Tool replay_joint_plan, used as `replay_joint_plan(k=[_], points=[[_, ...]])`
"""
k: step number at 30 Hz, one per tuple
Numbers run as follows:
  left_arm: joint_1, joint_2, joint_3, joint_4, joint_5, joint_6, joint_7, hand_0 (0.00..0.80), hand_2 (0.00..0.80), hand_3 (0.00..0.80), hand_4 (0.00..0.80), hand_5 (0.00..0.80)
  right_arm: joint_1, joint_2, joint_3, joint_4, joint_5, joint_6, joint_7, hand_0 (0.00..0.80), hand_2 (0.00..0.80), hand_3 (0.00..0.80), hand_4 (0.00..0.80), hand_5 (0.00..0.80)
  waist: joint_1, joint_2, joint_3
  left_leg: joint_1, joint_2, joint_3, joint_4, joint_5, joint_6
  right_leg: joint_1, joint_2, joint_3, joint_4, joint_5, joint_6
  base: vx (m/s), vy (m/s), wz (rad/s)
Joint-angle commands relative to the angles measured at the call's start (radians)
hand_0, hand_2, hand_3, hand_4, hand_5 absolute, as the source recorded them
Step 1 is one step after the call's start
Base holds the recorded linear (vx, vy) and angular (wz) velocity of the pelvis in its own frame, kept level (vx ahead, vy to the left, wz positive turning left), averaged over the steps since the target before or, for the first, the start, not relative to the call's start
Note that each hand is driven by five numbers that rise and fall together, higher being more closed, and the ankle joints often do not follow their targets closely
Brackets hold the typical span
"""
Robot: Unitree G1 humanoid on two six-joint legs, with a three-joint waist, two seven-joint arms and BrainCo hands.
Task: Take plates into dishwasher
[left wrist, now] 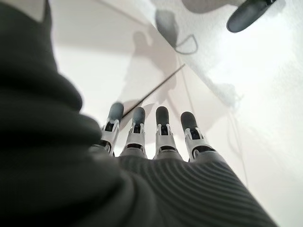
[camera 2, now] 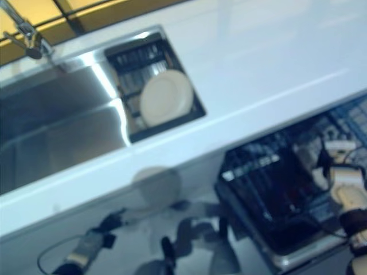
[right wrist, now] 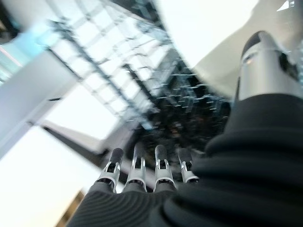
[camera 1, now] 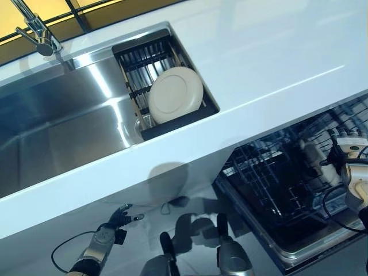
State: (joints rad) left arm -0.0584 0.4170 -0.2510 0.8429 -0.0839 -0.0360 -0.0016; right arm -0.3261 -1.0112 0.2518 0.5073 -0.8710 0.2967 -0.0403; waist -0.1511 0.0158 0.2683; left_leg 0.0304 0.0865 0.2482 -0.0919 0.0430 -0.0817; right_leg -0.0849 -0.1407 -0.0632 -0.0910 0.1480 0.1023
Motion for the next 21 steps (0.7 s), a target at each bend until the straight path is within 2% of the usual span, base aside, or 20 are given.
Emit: replay_joint_plan(k=[1,8,13,18,21], points=[[-0.010,0.016,0.019,0.012,0.075,-0.011,-0.011,0.000,0.000,0.000,0.000,0.000,0.010,-0.042,-0.045,-0.038,-0.008,0.025,0.019,0.000,0.000,0.000,0.000,0.000,0.006,-0.011,-0.087,0.063,0.040,0.000,0.005,-0.043,-0.001,0.025,0.028,0.042,0.004,-0.028,0.058,0.090,0.082,-0.07],[0.027,0.017,0.053,0.009,0.117,-0.004,-0.047,0.000,0.000,0.000,0.000,0.000,0.087,-0.101,-0.197,-0.151,0.080,0.032,0.097,0.000,0.000,0.000,0.000,0.000,0.001,-0.060,-0.144,0.103,0.043,0.013,0.005,-0.055,0.006,0.060,0.041,0.068,0.004,-0.031,0.061,0.076,0.102,-0.12],[0.037,0.025,0.055,0.015,0.113,-0.005,-0.049,0.000,0.000,0.000,0.000,0.000,0.059,-0.193,-0.266,-0.151,0.195,0.035,0.120,0.000,0.000,0.000,0.000,0.000,0.004,-0.087,-0.162,0.126,0.039,0.014,0.005,-0.066,0.014,0.079,0.042,0.073,0.004,-0.029,0.063,0.032,0.068,-0.02],[0.041,0.041,0.043,0.024,0.081,-0.016,-0.048,0.000,0.000,0.000,0.000,0.000,-0.035,-0.310,-0.262,-0.042,0.277,0.025,0.081,0.000,0.000,0.000,0.000,0.000,0.026,-0.101,-0.169,0.136,0.036,0.007,0.005,-0.070,0.017,0.095,0.040,0.058,0.004,-0.030,0.064,0.021,0.031,-0.07],[0.033,0.060,0.009,0.024,0.048,-0.016,-0.043,0.000,0.000,0.000,0.000,0.000,-0.228,-0.422,-0.174,0.039,0.337,-0.044,0.012,0.000,0.000,0.000,0.000,0.000,0.062,-0.114,-0.170,0.136,0.032,-0.013,0.005,-0.070,0.019,0.114,0.035,0.034,0.004,-0.036,0.062,0.007,0.001,-0.01]])
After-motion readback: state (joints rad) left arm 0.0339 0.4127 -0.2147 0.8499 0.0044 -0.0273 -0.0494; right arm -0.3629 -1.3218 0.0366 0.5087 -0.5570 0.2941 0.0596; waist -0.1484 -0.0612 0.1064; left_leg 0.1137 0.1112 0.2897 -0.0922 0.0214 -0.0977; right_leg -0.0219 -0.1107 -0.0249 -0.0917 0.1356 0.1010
